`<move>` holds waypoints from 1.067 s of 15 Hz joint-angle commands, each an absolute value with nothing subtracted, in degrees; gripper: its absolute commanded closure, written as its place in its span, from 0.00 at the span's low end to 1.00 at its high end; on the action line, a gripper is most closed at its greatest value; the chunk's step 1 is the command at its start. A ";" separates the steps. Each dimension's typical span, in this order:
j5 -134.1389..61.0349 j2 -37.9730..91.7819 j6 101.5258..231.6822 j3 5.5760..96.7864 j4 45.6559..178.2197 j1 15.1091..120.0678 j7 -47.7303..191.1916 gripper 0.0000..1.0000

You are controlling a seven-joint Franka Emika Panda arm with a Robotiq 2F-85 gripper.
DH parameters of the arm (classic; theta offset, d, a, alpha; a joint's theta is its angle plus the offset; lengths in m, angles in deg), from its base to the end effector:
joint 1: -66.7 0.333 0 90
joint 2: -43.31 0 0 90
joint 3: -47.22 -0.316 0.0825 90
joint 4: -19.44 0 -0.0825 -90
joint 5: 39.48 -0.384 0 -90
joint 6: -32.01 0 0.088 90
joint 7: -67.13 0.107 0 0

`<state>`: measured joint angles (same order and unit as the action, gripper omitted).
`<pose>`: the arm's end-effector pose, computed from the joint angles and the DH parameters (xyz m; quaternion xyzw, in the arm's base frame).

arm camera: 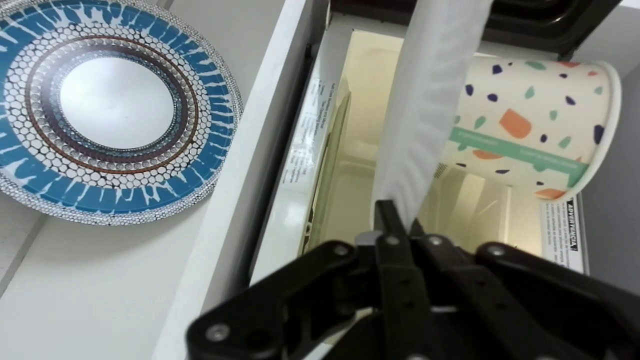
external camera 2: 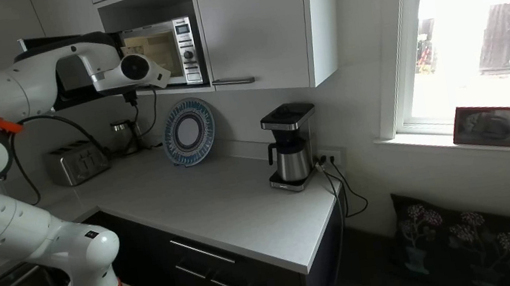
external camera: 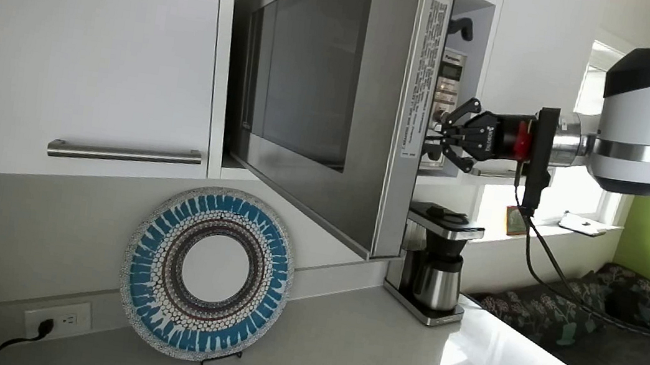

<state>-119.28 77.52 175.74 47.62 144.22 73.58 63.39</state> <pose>0.4120 0.0382 0.7193 -0.7085 0.2308 -0.3286 0.5803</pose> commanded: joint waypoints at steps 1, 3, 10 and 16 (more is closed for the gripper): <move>-120.04 77.49 174.72 46.40 144.18 71.55 63.30 0.99; -120.07 77.50 174.72 46.39 144.20 71.53 63.30 0.99; -120.08 77.50 174.72 46.38 144.20 71.53 63.28 0.99; -119.43 79.67 172.22 47.02 146.29 70.98 63.16 1.00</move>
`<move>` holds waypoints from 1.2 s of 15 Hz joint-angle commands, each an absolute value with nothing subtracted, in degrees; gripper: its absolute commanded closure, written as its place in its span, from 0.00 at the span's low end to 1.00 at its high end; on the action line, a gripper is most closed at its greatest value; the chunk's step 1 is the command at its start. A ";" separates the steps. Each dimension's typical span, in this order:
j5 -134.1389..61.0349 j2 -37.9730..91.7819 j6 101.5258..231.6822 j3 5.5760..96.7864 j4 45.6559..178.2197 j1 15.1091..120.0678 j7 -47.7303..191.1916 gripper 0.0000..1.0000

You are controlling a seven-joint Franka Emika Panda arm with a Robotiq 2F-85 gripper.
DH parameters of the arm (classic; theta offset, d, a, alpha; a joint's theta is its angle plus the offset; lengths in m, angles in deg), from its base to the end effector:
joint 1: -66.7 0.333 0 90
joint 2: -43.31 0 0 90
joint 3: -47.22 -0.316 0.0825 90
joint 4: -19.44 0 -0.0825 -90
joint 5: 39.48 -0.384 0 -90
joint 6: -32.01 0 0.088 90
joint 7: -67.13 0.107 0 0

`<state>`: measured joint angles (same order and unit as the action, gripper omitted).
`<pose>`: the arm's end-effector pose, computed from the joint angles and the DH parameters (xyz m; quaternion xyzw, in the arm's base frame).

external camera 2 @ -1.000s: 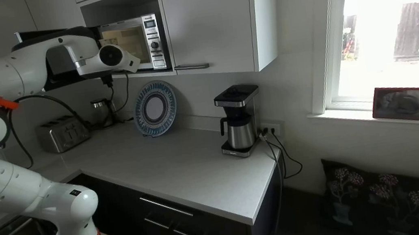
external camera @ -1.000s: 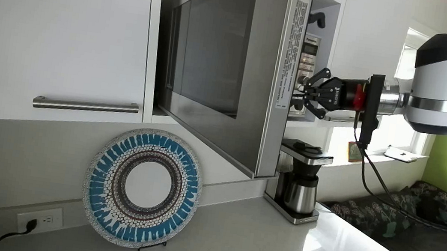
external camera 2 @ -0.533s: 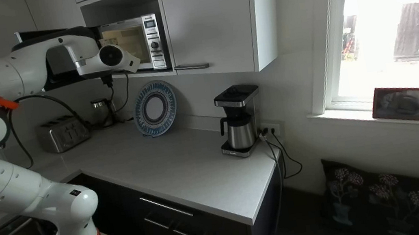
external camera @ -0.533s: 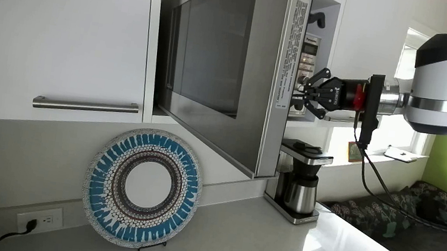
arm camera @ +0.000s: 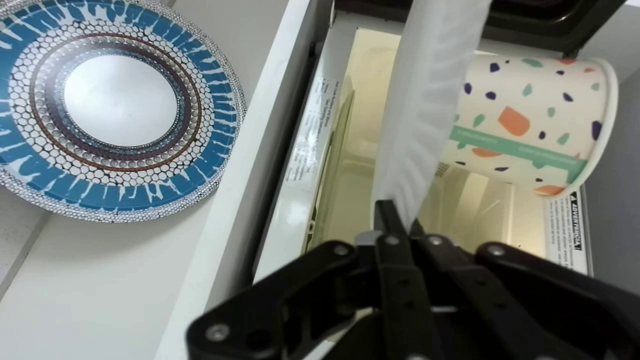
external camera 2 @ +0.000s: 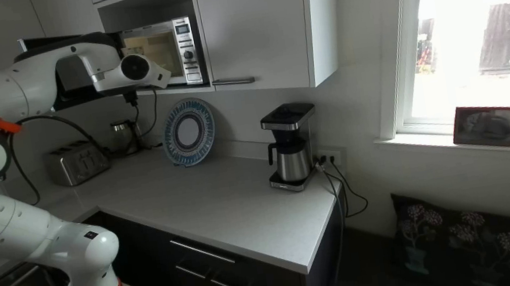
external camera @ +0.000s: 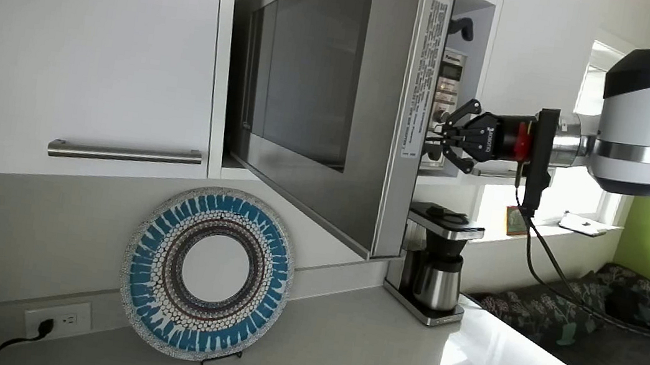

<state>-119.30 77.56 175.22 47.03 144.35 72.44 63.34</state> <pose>0.4121 0.0370 0.7183 -0.7104 0.2312 -0.3293 0.5775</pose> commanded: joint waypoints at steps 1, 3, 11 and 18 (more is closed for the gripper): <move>-119.81 80.08 171.40 47.24 146.50 70.91 62.88 1.00; -120.11 80.94 169.03 47.82 146.98 70.64 62.66 1.00; -118.82 85.09 154.79 50.25 151.99 68.20 61.16 1.00; -117.02 87.21 142.68 52.38 156.77 64.10 57.93 1.00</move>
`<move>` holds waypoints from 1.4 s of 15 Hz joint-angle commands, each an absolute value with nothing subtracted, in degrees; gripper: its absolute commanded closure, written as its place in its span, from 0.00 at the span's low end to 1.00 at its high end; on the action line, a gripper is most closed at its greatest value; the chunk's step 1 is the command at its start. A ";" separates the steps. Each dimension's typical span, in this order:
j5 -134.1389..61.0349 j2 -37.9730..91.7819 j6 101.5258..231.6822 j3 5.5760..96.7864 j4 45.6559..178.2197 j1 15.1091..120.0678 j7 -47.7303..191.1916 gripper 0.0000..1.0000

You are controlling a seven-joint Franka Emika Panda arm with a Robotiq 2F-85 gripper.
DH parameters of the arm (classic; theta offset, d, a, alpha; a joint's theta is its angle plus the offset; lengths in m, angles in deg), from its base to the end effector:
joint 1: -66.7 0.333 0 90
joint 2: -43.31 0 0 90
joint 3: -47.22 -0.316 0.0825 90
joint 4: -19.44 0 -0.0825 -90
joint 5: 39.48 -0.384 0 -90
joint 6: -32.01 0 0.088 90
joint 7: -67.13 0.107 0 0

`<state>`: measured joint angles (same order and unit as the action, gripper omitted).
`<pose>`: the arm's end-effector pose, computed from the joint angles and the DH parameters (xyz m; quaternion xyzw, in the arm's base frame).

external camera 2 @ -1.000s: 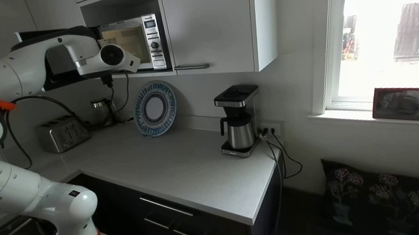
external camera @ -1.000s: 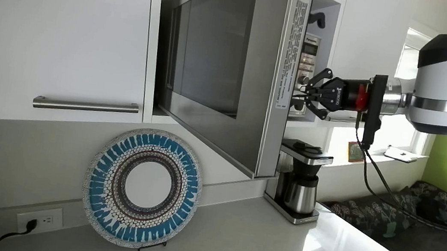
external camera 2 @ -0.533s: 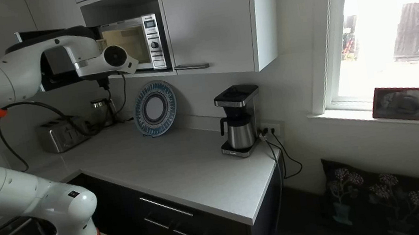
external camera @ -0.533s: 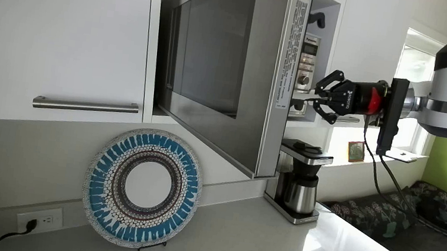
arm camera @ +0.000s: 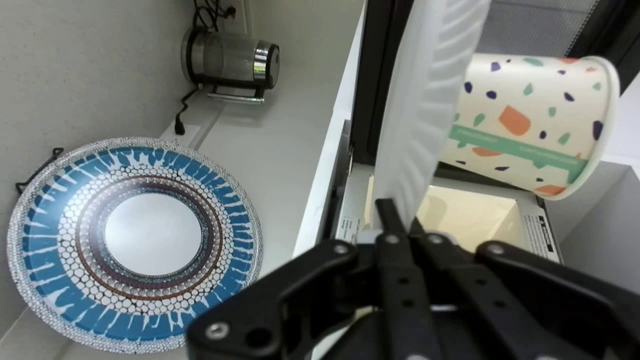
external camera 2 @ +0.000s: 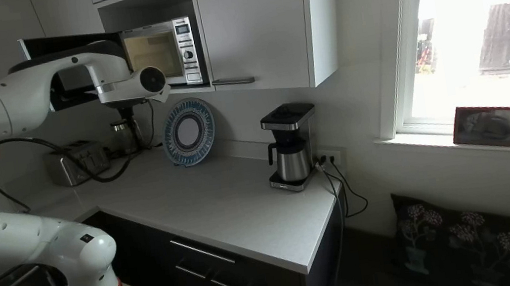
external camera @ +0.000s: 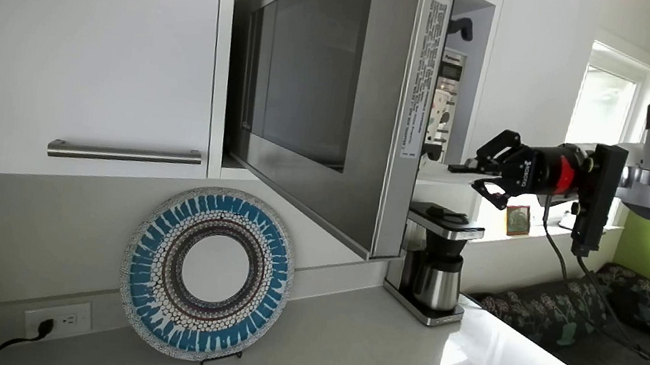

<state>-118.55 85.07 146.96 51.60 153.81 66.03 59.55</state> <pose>0.3652 0.0165 0.6736 -0.7453 0.1322 -0.2082 0.6194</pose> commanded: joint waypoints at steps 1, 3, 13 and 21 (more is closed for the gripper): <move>-116.62 87.37 141.37 52.50 157.41 63.43 56.89 1.00; -116.49 87.45 139.32 52.80 158.63 62.32 55.09 1.00; -115.13 87.34 136.22 53.04 166.78 58.58 45.60 1.00; -117.76 85.99 136.66 52.29 170.93 57.83 41.61 0.99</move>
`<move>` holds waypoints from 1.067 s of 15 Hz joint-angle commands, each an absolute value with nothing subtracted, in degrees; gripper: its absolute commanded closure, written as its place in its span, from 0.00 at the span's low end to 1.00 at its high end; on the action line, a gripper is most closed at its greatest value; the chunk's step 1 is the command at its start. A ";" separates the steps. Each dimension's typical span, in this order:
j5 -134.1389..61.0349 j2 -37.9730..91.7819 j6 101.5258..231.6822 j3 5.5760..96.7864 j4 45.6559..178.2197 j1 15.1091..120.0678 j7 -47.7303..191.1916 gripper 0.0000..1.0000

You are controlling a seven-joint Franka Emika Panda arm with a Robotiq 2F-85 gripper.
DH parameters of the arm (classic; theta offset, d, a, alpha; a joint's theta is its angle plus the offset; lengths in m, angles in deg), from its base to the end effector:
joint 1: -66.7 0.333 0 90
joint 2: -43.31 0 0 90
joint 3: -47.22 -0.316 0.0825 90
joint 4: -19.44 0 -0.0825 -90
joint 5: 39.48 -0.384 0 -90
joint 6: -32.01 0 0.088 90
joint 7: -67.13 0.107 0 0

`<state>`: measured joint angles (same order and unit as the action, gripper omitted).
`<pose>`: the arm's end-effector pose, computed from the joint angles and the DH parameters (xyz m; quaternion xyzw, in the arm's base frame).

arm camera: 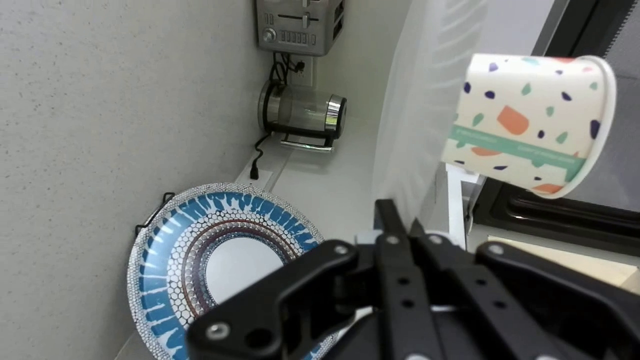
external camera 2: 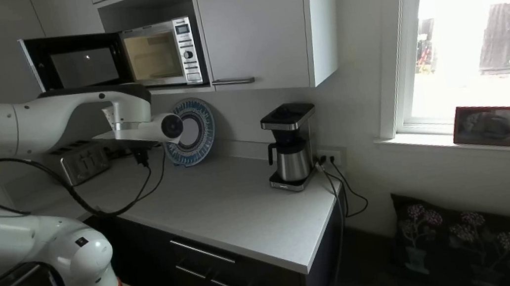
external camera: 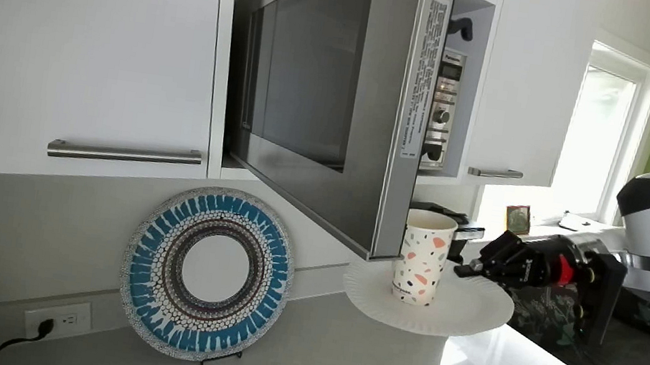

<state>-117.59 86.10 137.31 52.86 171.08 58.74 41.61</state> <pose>0.3443 -0.0069 0.5268 -0.7720 0.0953 -0.1729 0.6042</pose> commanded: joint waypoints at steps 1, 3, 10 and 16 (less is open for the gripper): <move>-117.95 86.02 136.66 52.28 171.46 57.73 41.17 0.99; -118.02 86.13 136.67 52.29 171.62 57.61 41.06 0.99; -118.10 85.11 135.74 53.36 172.04 57.62 39.74 1.00; -118.23 81.42 132.18 55.36 174.08 57.75 34.86 1.00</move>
